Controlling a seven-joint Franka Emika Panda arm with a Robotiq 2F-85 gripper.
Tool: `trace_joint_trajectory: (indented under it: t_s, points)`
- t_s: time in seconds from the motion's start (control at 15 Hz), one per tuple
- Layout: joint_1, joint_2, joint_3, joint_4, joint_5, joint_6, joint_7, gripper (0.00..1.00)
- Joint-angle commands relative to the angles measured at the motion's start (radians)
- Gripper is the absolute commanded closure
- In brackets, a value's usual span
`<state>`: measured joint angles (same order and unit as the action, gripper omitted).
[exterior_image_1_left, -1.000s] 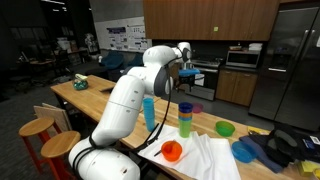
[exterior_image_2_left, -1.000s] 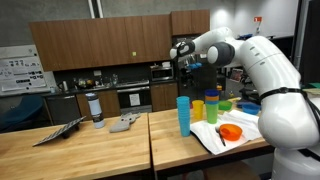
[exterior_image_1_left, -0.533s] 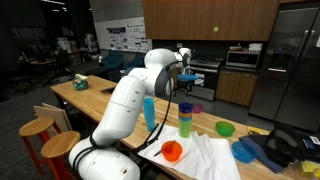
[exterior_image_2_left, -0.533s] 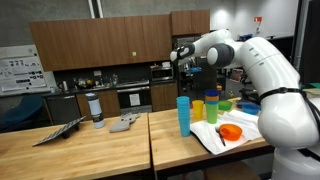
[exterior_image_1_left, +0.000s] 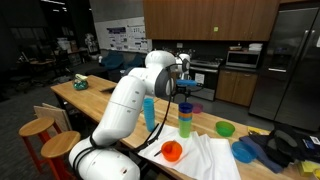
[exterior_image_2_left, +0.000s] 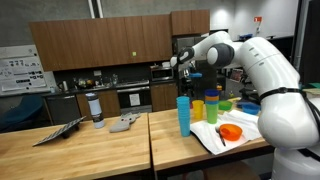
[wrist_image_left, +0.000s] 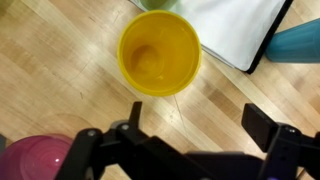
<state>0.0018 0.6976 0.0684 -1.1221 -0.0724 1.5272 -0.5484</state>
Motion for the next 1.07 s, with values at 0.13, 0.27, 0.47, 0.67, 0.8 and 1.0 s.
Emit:
trace_joint_trajectory:
  t_s: [0.13, 0.27, 0.47, 0.67, 0.8, 1.0]
  points:
    - [0.002, 0.003, 0.012, 0.018, -0.010, -0.021, 0.001, 0.00]
    - [0.021, 0.007, 0.005, 0.015, -0.037, -0.005, 0.020, 0.00]
    - [0.050, 0.002, -0.004, -0.007, -0.113, 0.010, 0.012, 0.00]
    - [0.066, -0.014, -0.005, -0.037, -0.188, 0.019, -0.007, 0.00]
    - [0.065, -0.030, -0.001, -0.063, -0.218, 0.031, -0.025, 0.00]
    - [0.057, -0.055, -0.002, -0.114, -0.242, 0.068, -0.026, 0.00]
